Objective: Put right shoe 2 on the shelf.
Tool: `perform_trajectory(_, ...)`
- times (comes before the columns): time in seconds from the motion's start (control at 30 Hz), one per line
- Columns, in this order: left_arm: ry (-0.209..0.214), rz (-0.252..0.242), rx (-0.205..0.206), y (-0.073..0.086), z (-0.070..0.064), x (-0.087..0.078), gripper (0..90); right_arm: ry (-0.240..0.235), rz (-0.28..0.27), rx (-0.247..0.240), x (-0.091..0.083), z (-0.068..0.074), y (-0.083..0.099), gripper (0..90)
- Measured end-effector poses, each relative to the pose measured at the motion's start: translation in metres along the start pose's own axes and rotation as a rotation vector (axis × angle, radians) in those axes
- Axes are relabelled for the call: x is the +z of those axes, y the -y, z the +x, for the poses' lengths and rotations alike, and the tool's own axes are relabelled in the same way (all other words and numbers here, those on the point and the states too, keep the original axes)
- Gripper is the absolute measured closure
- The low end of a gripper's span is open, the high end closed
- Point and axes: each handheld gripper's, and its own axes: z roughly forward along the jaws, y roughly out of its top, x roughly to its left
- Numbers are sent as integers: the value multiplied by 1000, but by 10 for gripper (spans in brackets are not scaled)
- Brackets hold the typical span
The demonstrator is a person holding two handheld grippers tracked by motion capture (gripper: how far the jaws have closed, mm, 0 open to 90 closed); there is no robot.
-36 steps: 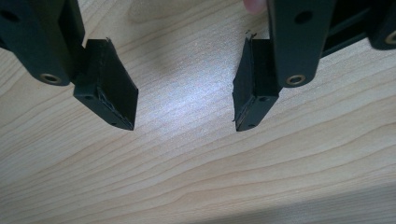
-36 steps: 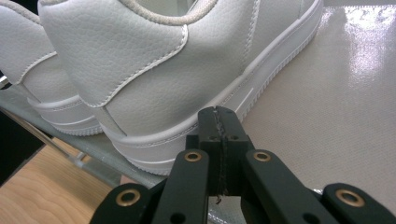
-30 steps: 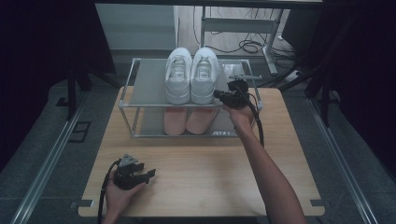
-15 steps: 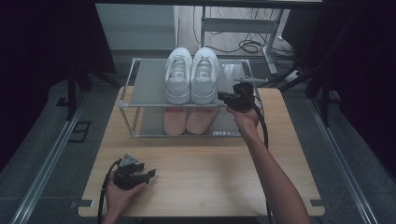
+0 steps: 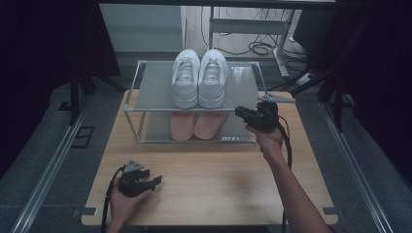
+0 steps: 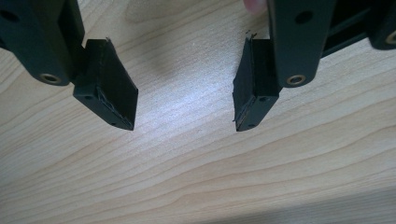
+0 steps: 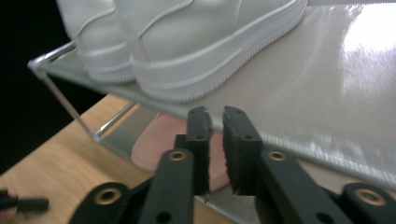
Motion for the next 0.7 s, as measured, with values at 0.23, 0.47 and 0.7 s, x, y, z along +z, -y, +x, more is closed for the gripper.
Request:
perform_trajectory(0.23, -6, 4, -4, 1, -3, -1, 403, -3, 1, -49, -25, -7, 31, 614)
perform_trajectory(0.47, -12, -11, -12, 0, 0, -2, 404, -15, 33, -67, -37, -17, 69, 511)
perform_trajectory(0.7, 1, -9, -9, -1, 2, -1, 404, 2, 73, -96, -44, -26, 106, 482)
